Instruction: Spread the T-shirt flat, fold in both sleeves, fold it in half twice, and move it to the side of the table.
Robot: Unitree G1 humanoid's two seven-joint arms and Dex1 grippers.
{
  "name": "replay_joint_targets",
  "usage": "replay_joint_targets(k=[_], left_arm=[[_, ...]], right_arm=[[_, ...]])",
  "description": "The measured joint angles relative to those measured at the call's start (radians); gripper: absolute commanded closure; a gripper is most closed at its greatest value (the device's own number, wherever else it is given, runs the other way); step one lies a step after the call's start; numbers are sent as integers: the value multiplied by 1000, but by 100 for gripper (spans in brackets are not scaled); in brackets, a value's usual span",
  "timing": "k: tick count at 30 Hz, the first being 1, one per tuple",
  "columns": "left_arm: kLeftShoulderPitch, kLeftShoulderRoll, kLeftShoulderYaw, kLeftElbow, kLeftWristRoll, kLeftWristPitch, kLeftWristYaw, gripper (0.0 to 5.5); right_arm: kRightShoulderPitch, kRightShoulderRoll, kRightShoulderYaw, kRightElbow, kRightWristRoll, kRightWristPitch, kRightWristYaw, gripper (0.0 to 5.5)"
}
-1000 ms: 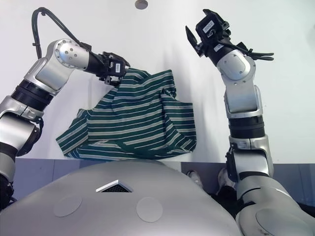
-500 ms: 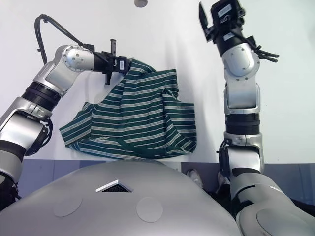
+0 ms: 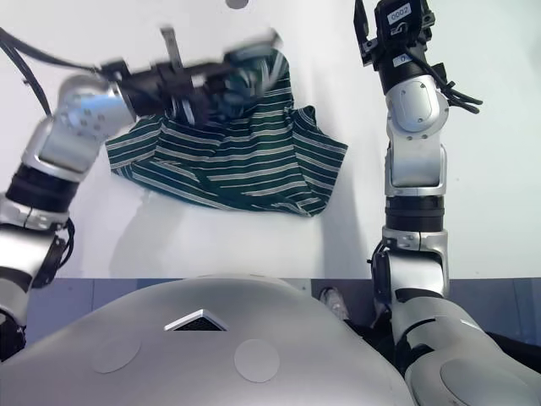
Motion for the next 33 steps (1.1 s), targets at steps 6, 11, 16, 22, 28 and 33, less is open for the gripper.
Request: replay_joint_targets(k=[6, 11, 16, 22, 28, 33], left_arm=[[90, 104, -40, 12, -33, -111, -156, 539], [94, 99, -26, -33, -35, -68, -176, 486], [104, 98, 27, -118, -54, -30, -173, 387], [117, 89, 56, -127, -32, -19, -147, 345], [119, 48, 74, -157, -24, 11, -109, 345], [119, 7, 84, -183, -20, 22, -74, 342]], right_arm=[[31, -76, 113, -35, 51, 125, 285, 260], [86, -184, 159, -191, 212, 222, 584, 260], [86, -203, 134, -205, 259, 270, 615, 260], [85, -157, 129, -237, 428, 466, 646, 260], [76, -90, 198, -150, 475, 575, 655, 260], [36, -58, 252, -69, 420, 593, 614, 315]])
